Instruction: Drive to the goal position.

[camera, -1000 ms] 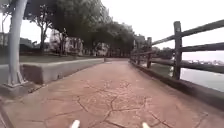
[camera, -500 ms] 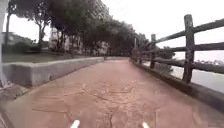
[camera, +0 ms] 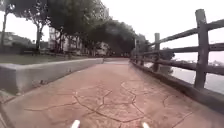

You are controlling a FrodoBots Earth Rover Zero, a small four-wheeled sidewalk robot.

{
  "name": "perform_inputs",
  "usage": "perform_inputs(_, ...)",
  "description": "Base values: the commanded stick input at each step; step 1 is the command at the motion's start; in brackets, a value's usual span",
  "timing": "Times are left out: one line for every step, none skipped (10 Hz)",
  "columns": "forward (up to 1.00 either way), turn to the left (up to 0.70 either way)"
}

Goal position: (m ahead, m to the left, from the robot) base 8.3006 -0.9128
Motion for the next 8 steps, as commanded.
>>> perform_inputs(0.7, 0.0)
perform_inputs(0.7, 0.0)
perform_inputs(0.7, 0.0)
perform_inputs(0.7, 0.0)
perform_inputs(0.7, 0.0)
perform_inputs(0.7, 0.0)
perform_inputs(0.7, 0.0)
perform_inputs(0.7, 0.02)
